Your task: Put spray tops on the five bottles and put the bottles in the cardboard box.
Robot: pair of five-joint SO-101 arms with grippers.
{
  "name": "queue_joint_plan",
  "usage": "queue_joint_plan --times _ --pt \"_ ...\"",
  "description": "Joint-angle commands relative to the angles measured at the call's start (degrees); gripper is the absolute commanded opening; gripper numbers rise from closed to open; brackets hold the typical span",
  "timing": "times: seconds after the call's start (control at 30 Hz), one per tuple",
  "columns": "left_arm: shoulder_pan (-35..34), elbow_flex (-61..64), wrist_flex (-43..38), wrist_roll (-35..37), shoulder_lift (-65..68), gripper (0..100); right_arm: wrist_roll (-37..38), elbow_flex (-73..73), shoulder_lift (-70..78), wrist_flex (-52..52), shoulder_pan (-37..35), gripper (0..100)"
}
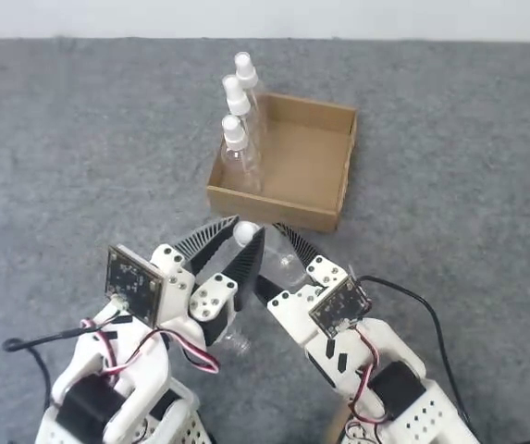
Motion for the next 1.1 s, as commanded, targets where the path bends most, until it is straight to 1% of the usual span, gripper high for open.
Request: queue_joint_plan --times 0.0,0.07,0.17,0.27,0.37,0.53,0.7,0.83,1.07 --pt "4.84 -0.66 2.37 -1.76 -0.18 9 0.7 1.23 -0.48 -1.19 0.4 0.6" --pt "6.51 -0.66 2.9 -3.52 -0.18 9 0.7 1.23 -0.48 -1.19 0.4 0.6" --pt "8.35 -1.27 4.31 -3.96 -0.18 9 0.7 1.23 -0.48 -1.19 0.57 0.6" --pt "9.32 -3.12 6.77 -3.96 -0.18 10 0.7 1.23 -0.48 -1.19 2.59 0.6" --pt "9.32 -3.74 7.65 -4.04 -0.18 10 0.7 1.23 -0.48 -1.19 4.18 0.6" --pt "9.32 -3.3 7.65 -6.59 -0.18 10 0.7 1.23 -0.48 -1.19 4.18 0.6" --pt "8.88 -4.53 7.82 -6.51 -0.26 10 0.7 1.23 -0.48 -1.01 4.26 0.6" --pt "6.51 -7.16 9.05 -6.42 -0.26 10 0.7 1.23 -0.48 -0.75 4.18 0.6" --pt "0.09 -9.98 9.41 -6.42 -0.26 10 0.62 1.23 -0.31 -0.57 4.18 0.6"
